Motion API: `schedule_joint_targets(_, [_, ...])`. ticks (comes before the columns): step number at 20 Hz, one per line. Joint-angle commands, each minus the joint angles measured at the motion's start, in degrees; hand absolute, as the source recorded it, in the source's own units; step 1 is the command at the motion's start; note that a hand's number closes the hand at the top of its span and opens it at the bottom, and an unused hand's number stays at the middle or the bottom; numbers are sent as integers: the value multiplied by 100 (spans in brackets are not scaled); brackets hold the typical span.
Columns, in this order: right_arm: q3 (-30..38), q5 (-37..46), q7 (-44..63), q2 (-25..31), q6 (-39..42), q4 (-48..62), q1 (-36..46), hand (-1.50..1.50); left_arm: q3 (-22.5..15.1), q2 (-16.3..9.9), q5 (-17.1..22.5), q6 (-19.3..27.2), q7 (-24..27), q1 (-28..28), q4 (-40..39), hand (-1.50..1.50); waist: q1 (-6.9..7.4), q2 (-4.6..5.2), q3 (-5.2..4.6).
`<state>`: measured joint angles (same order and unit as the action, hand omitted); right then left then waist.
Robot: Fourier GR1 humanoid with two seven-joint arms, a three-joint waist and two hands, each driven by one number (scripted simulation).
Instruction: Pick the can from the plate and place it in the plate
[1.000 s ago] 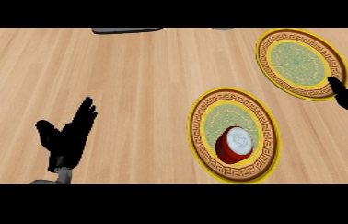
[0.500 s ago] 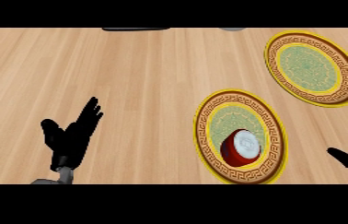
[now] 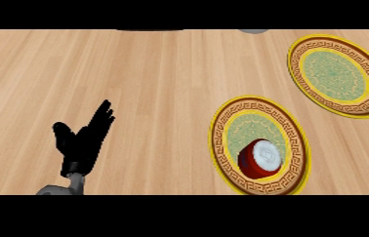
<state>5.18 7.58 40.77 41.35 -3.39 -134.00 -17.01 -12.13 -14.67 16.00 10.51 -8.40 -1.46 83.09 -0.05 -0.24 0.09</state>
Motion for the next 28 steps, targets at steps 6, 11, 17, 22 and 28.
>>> schedule_joint_targets(6, [-1565, 1135, 2459, -189, 387, -663, 1064, -150, 149, -20, 139, -332, -78, 212, -196, 0, 68, 30, -22])
schedule_joint_targets(11, [-2358, 1803, 2313, -750, 416, 709, 1718, -150, -84, 281, -213, -76, -81, 68, -324, 0, 78, 45, -15])
schedule_joint_targets(17, [-2981, 2148, 2238, -1435, 402, 822, 1540, -150, 154, 276, -258, -173, 102, 24, -598, 0, -5, 31, -13])
schedule_joint_targets(22, [-3099, 2577, 2394, -1908, 478, 901, 1685, -150, 103, 295, -276, -145, -521, 63, -43, 0, 1, 21, -10])
schedule_joint_targets(28, [-3297, 3141, 2716, -2146, 743, 1411, 1897, -150, -1, 401, -510, -31, -337, 320, 60, 0, 17, 19, -11])
